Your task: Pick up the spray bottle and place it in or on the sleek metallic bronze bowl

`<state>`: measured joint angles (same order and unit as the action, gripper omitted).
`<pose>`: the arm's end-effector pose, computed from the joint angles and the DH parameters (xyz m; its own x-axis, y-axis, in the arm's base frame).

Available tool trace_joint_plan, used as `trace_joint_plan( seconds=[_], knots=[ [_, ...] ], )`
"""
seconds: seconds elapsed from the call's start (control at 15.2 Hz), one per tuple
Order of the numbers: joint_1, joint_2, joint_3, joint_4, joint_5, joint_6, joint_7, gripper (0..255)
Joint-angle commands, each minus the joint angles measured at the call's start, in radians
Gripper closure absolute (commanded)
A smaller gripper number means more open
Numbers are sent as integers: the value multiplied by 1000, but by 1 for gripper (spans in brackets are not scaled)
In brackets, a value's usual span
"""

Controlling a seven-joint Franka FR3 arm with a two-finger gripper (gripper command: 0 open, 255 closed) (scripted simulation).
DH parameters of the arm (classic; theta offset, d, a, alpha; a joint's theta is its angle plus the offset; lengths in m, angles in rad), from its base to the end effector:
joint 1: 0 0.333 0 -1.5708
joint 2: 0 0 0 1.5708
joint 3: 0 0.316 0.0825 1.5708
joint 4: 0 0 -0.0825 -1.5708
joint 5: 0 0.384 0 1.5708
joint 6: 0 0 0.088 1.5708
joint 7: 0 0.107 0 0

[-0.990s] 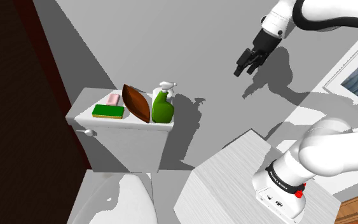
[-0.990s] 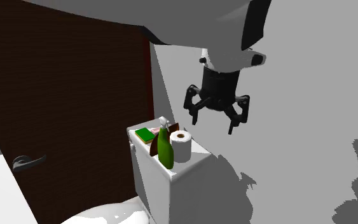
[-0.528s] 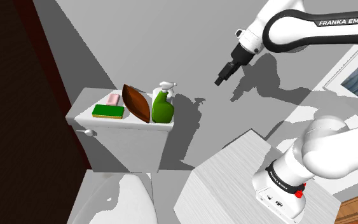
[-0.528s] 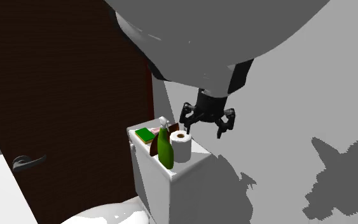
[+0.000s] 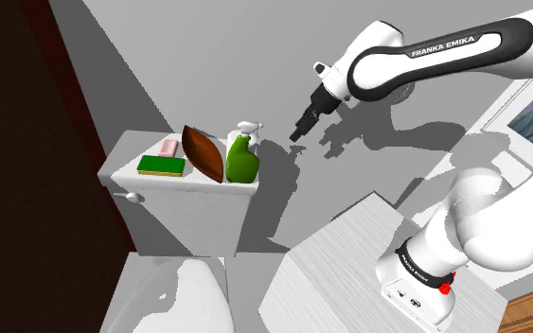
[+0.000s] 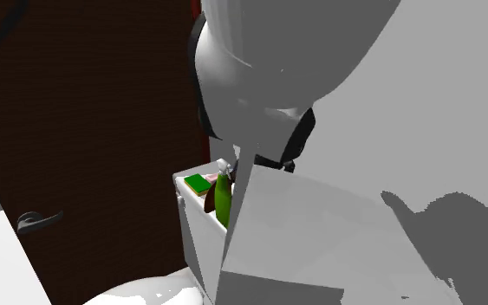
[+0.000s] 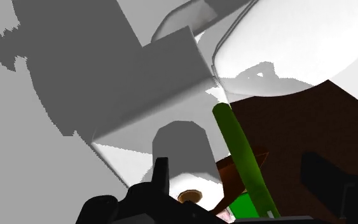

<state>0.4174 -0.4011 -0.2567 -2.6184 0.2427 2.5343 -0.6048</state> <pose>0.4215 0.0662 0.4105 0.7787 0.5018 0.3765 0.5689 -0.8178 -0.0867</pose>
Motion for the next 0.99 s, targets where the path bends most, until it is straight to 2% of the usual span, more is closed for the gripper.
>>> trace_joint_plan(
  seconds=[0.0,0.2,0.46,0.53,0.92],
  knots=[
    [78,71,-40,13,76,77,-129,0],
    [206,175,-109,51,232,154,-350,0],
    [352,319,-173,131,517,196,-705,0],
    [348,321,-168,133,522,196,-710,0],
    [372,425,-158,178,681,221,-826,0]
  ],
)
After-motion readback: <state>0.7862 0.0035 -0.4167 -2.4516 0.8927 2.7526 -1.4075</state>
